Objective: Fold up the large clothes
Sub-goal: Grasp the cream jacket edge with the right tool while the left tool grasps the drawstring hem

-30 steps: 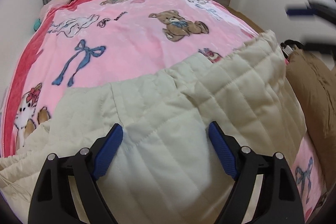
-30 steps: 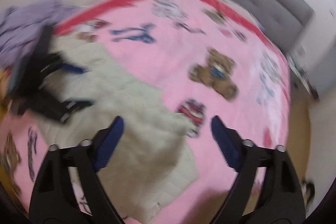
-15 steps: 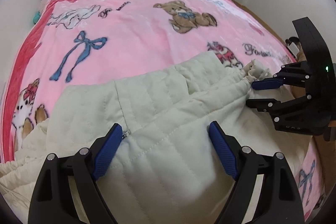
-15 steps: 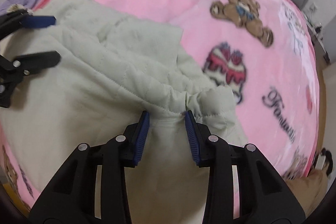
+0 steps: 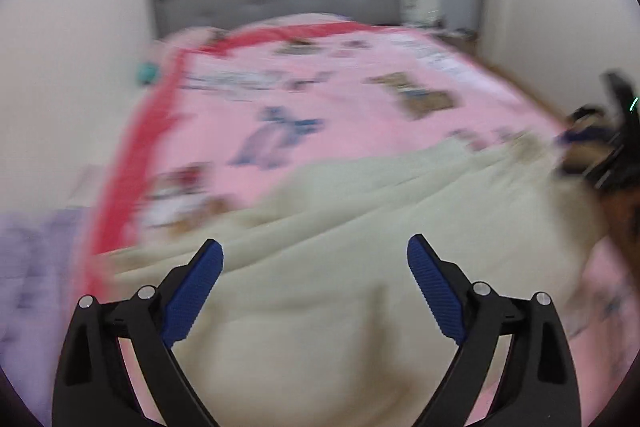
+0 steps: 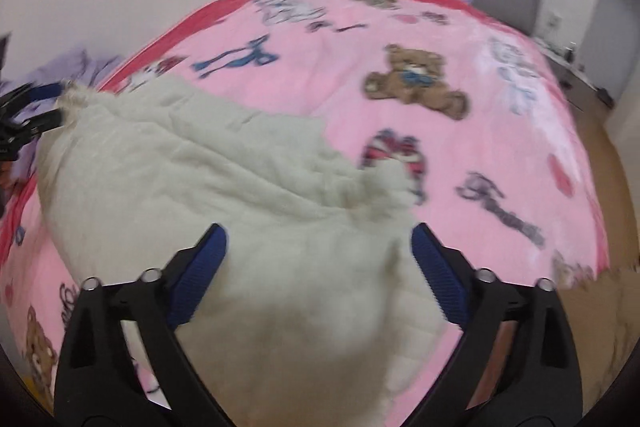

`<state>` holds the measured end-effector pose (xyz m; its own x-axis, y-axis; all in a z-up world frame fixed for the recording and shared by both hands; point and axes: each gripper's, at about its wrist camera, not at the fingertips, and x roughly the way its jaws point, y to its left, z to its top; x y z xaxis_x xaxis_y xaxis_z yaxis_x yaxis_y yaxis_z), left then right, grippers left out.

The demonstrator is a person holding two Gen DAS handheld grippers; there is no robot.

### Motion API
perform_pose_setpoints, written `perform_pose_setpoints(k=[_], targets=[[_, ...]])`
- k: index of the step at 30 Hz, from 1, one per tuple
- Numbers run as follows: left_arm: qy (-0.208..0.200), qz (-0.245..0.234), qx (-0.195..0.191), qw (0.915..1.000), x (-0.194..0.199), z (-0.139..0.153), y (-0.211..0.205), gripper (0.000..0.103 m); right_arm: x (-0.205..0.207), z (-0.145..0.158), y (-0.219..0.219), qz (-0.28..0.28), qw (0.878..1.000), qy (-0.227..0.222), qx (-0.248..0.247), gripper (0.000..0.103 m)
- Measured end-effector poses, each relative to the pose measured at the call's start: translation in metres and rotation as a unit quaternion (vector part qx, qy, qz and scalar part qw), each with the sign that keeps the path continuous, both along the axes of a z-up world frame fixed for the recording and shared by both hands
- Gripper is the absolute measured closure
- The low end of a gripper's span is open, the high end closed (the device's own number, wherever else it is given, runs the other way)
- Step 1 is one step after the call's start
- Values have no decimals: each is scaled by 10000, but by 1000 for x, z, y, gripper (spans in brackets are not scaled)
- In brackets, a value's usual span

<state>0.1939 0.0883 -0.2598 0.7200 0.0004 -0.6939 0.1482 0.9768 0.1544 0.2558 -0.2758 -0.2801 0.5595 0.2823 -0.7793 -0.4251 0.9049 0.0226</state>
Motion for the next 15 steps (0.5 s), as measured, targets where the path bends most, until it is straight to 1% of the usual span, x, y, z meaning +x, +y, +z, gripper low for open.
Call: perform_pose_setpoints(k=[1,2,3,4,5,6,7,9,10,11,13,14,15], targets=[[-95,200,309,9993,-10,0,21,11,-1,-2,-10,-197,9998,-23,-1,11],[-40,257,345,9991,-16,-2,39,11,4,-5,-15,-284,9996,20,9,11],[105,331,311,9989,-17,-6,56,11,9,-12,-22,-398,9990,167,75,11],[431,386,160,9982,-15,-15,78,11,14,-16,-27,-404,9985,307,183,12],[583,388,80,9975,-13,-19,87,11,21,-23,-30,-399,9974,517,294,12],[761,401,-19,9963,-10,-25,97,11,24,-26,-31,-385,9967,621,348,14],[927,399,-223,9946,-7,-29,107,11,30,-33,-31,-356,9953,812,402,17],[1149,299,-795,9897,-2,-36,120,11,39,-42,-26,-318,9938,1028,291,20],[1241,277,-1056,9862,3,-40,124,11,43,-47,-19,-216,9929,1159,153,27],[1267,281,-1091,9855,4,-43,125,11,45,-51,-14,-109,9918,1266,94,32],[1350,354,-912,9860,13,-53,124,11,42,-56,-4,17,9910,1337,-42,53],[1401,328,-1030,9842,16,-59,126,15,41,-55,0,42,9917,1279,-140,58],[1495,317,-1181,9812,19,-65,127,24,39,-55,2,38,9920,1242,-221,75]])
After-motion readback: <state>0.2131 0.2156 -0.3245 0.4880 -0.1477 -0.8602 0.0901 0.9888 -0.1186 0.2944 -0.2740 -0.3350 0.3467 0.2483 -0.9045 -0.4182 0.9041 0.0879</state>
